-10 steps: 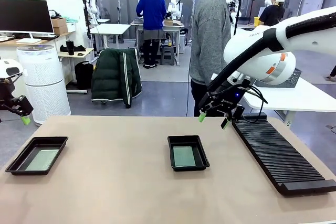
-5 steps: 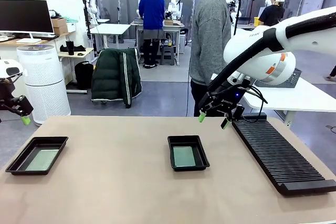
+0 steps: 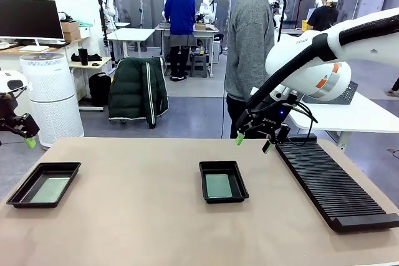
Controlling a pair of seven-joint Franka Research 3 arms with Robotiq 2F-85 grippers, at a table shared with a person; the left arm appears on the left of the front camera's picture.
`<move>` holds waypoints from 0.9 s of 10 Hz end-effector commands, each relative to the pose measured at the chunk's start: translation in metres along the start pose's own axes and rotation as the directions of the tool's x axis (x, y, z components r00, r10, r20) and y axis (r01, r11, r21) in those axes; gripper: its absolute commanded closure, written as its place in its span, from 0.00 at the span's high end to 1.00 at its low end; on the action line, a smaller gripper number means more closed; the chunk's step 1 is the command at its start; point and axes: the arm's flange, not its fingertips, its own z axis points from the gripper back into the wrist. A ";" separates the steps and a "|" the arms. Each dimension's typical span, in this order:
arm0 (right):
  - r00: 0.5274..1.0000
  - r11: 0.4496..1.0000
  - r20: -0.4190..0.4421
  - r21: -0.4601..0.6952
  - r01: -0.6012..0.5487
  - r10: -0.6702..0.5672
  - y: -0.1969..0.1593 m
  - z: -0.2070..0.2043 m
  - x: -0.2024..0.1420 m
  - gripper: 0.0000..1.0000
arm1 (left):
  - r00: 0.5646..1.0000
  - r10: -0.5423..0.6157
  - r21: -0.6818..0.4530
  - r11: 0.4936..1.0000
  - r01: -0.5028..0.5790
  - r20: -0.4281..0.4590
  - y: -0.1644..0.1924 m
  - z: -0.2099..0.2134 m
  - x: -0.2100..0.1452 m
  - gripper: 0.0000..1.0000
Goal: Inspect and transfer BCBs to ESD trays.
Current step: Pick up the ESD tray and place it on the left side of the table.
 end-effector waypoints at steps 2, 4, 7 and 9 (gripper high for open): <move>1.000 1.000 -0.002 0.000 -0.009 0.009 0.000 0.000 0.000 1.00 | 1.000 0.002 0.004 1.000 -0.002 0.012 0.001 -0.003 -0.001 1.00; 1.000 1.000 -0.002 0.000 -0.009 0.009 0.000 0.000 0.000 1.00 | 1.000 0.002 0.004 1.000 -0.002 0.012 0.001 -0.003 -0.001 1.00; 1.000 1.000 -0.002 0.000 -0.009 0.009 0.000 0.000 0.000 1.00 | 1.000 0.002 0.004 1.000 -0.002 0.012 0.001 -0.003 -0.001 1.00; 1.000 1.000 0.000 0.000 0.000 0.000 0.000 0.000 0.000 1.00 | 1.000 0.000 0.000 1.000 0.000 0.000 0.000 0.000 0.000 1.00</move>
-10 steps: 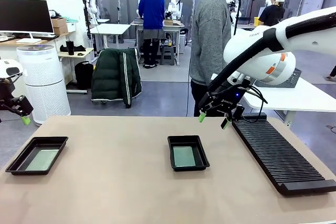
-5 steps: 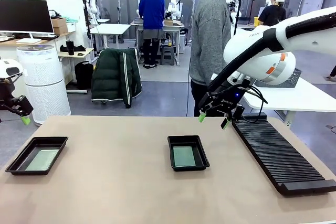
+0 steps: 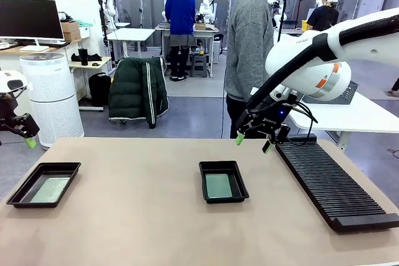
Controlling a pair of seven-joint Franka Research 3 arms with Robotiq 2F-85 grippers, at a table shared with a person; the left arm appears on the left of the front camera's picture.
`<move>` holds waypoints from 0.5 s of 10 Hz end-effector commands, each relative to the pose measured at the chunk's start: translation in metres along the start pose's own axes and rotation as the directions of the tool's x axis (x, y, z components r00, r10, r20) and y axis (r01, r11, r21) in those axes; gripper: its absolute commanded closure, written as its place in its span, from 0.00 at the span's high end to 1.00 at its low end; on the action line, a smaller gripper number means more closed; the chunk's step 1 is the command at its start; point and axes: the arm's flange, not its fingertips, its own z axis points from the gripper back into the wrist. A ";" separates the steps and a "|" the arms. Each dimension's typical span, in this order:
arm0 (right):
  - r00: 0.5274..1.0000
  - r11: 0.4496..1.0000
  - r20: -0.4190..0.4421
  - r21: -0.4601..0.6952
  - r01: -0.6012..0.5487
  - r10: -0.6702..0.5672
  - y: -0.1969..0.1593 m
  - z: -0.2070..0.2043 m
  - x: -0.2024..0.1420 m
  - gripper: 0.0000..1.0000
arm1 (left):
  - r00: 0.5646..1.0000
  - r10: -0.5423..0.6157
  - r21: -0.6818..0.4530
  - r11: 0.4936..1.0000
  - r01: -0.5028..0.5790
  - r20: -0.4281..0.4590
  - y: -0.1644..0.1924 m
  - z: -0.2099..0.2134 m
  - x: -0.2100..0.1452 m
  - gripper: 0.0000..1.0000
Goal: Inspect and transfer BCBs to ESD trays.
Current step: Pick up the ESD tray and place it on the left side of the table.
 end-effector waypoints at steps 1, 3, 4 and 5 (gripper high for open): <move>1.000 0.999 0.012 0.044 -0.004 0.003 -0.010 0.008 -0.009 1.00 | 1.000 0.012 0.022 1.000 -0.011 -0.019 -0.020 0.015 0.001 1.00; 0.998 0.989 0.018 0.140 -0.055 0.053 -0.034 0.017 -0.022 1.00 | 0.996 0.050 0.052 0.998 -0.047 -0.072 -0.058 0.036 -0.008 1.00; 0.997 0.982 0.031 0.175 -0.077 0.072 -0.046 0.023 -0.029 1.00 | 0.993 0.071 0.062 0.996 -0.066 -0.090 -0.078 0.044 -0.012 1.00; 0.995 0.973 0.045 0.210 -0.091 0.084 -0.056 0.028 -0.034 1.00 | 0.993 0.060 0.040 0.998 -0.056 -0.099 -0.100 0.051 -0.016 1.00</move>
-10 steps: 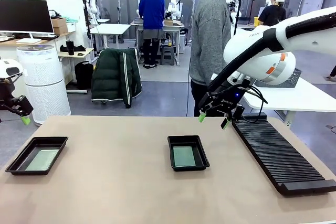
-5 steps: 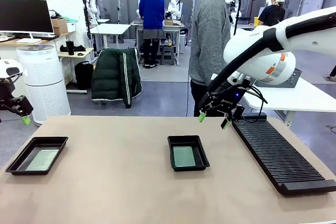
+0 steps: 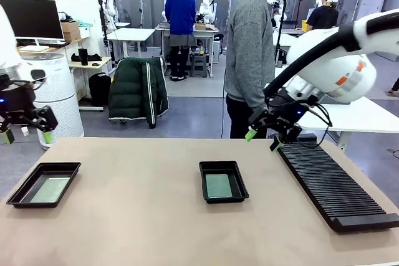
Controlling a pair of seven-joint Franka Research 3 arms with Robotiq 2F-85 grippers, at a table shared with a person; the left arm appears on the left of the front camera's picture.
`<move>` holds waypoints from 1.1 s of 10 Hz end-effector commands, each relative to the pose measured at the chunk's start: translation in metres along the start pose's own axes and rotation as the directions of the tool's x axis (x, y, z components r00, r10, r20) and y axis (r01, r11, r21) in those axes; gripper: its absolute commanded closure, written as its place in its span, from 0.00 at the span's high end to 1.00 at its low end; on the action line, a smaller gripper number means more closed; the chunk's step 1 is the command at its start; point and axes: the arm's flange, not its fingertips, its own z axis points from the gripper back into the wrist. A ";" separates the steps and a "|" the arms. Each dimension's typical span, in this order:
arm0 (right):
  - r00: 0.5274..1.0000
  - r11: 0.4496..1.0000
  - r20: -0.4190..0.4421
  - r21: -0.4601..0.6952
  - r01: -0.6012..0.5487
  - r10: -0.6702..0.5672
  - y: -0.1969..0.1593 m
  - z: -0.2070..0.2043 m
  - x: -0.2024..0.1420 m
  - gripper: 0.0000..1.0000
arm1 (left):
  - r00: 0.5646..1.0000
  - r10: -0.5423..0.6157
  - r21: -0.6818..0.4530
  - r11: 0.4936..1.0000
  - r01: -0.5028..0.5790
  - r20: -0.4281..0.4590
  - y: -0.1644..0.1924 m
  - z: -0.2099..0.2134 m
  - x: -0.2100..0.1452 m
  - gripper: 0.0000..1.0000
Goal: Inspect and transfer BCBs to ESD trays.
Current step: Pick up the ESD tray and place it on the left side of the table.
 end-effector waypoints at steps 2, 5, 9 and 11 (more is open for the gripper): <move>0.999 0.994 0.011 0.093 -0.047 0.047 -0.027 0.015 -0.021 1.00 | 1.000 -0.001 -0.008 1.000 0.001 -0.008 -0.055 0.025 -0.012 1.00; 0.998 0.984 0.032 0.165 -0.064 0.060 -0.058 0.027 -0.025 1.00 | 0.997 -0.069 -0.017 0.998 0.069 -0.017 -0.119 0.040 -0.017 1.00; 0.996 0.971 0.043 0.222 -0.088 0.081 -0.076 0.033 -0.027 1.00 | 0.988 -0.132 0.013 0.991 0.133 -0.085 -0.210 0.035 -0.007 1.00; 0.996 0.970 0.034 0.225 -0.090 0.084 -0.074 0.029 -0.023 1.00 | 0.984 -0.158 -0.022 0.987 0.157 -0.080 -0.253 0.028 0.001 1.00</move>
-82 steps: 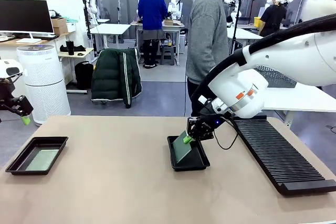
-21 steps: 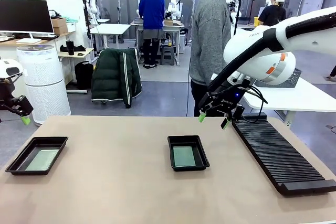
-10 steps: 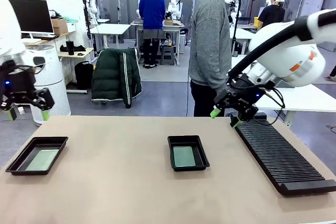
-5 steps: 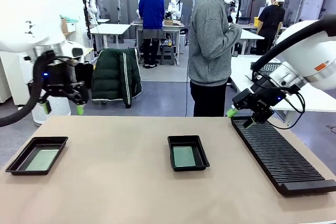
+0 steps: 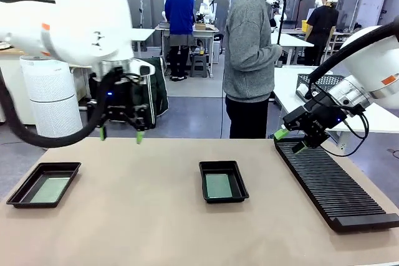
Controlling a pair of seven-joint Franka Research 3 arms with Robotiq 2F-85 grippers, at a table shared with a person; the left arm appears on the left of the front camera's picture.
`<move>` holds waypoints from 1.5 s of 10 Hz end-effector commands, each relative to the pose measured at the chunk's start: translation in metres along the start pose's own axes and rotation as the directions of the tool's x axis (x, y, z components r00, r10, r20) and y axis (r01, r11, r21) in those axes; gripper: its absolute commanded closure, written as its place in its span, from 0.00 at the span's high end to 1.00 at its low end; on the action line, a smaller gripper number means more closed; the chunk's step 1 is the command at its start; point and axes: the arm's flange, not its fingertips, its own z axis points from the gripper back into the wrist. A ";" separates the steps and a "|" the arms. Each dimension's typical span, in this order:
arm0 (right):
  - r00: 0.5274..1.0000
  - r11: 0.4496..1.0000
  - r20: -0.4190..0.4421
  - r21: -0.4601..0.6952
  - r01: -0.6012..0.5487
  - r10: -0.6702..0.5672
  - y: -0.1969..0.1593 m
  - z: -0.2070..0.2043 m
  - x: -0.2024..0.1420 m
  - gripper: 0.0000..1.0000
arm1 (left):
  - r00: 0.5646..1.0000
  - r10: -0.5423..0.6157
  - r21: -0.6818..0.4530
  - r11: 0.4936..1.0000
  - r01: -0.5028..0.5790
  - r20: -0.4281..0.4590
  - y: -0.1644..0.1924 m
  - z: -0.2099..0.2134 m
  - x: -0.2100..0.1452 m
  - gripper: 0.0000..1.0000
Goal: Inspect and transfer BCBs to ESD trays.
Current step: Pick up the ESD tray and place it on the left side of the table.
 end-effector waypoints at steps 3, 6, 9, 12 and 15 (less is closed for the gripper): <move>1.000 0.999 0.003 0.046 -0.021 0.021 0.000 -0.009 0.006 1.00 | 1.000 0.017 -0.024 1.000 -0.016 0.019 -0.054 -0.005 0.023 1.00; 1.000 1.000 -0.004 0.012 0.003 -0.002 0.001 -0.006 0.004 1.00 | 0.999 0.039 -0.074 0.997 -0.037 0.037 -0.086 -0.022 0.030 1.00; 1.000 1.000 -0.004 0.012 0.003 -0.002 0.001 -0.006 0.004 1.00 | 0.996 0.079 -0.106 0.992 -0.074 0.051 -0.111 -0.052 0.041 1.00; 1.000 1.000 -0.004 0.012 0.003 -0.002 0.001 -0.006 0.004 1.00 | 0.989 0.128 -0.110 0.987 -0.119 0.077 -0.134 -0.079 0.051 1.00; 1.000 1.000 -0.004 0.012 0.003 -0.002 0.001 -0.006 0.004 1.00 | 0.989 0.134 -0.098 0.987 -0.127 0.068 -0.158 -0.102 0.066 1.00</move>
